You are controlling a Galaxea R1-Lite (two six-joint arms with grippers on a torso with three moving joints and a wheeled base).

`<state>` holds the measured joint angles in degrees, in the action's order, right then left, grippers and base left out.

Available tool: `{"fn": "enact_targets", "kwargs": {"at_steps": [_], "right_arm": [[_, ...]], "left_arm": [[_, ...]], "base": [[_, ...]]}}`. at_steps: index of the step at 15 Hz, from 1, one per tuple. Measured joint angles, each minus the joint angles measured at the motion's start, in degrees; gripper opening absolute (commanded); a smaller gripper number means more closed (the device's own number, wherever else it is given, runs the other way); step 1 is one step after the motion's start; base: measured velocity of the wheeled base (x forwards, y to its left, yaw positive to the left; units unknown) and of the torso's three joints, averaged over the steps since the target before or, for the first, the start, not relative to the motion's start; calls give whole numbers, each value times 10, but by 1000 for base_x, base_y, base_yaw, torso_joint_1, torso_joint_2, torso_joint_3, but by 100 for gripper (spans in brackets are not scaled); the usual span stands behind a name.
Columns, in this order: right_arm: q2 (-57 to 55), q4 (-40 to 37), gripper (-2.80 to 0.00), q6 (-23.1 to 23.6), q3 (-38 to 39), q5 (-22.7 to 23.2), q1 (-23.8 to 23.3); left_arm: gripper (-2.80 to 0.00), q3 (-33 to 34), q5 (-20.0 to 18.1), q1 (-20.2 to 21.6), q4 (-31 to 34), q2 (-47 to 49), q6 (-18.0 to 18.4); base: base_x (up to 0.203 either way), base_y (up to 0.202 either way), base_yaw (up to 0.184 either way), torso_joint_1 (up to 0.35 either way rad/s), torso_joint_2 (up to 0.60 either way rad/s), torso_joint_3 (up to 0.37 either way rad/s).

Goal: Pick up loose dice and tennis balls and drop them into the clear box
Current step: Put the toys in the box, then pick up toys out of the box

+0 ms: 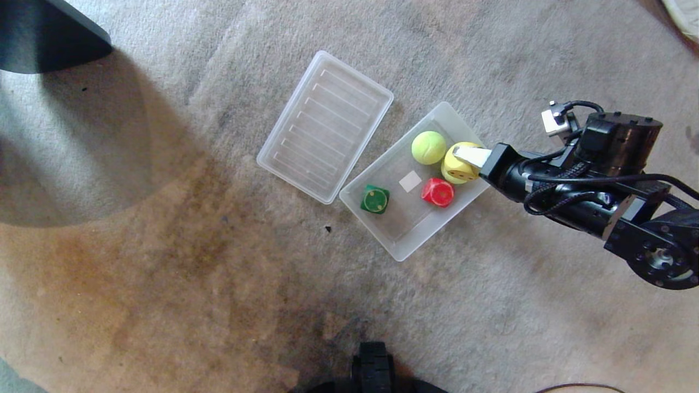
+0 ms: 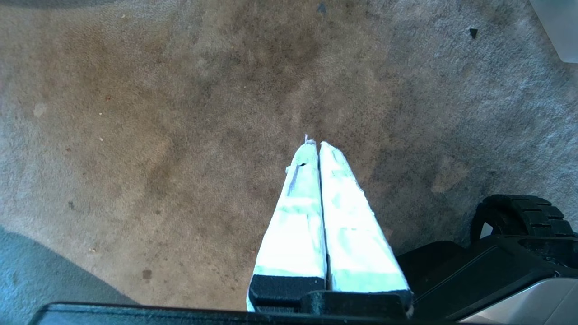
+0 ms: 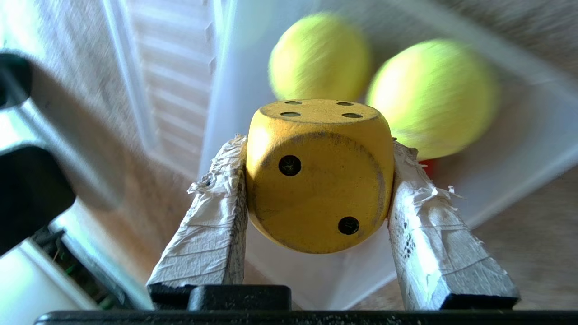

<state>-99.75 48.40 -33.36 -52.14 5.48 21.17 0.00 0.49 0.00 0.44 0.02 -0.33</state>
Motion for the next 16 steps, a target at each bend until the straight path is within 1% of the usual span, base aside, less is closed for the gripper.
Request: {"fn": "enact_targets", "kwargs": {"at_steps": [1,2,8,10,14,16], "right_arm": [[-7,3,-280,-2,-4,3,5],[-13,4,0,-2,-7,4,10],[-25,6,0,1,-13,10,21],[-20,0,0,10,-5,12,21],[34,-7,0,27,51,11,19],[90,-39,0,58,96,9,15]], "left_arm": [[-280,0,0,0,0,0,0],[-280,0,0,0,0,0,0],[-280,0,0,0,0,0,0],[-280,0,0,0,0,0,0],[-280,0,0,0,0,0,0],[-280,0,0,0,0,0,0]], "base": [[0,0,0,0,0,0],[0,0,0,0,0,0],[0,0,0,0,0,0],[0,0,0,0,0,0],[0,0,0,0,0,0],[0,0,0,0,0,0]]}}
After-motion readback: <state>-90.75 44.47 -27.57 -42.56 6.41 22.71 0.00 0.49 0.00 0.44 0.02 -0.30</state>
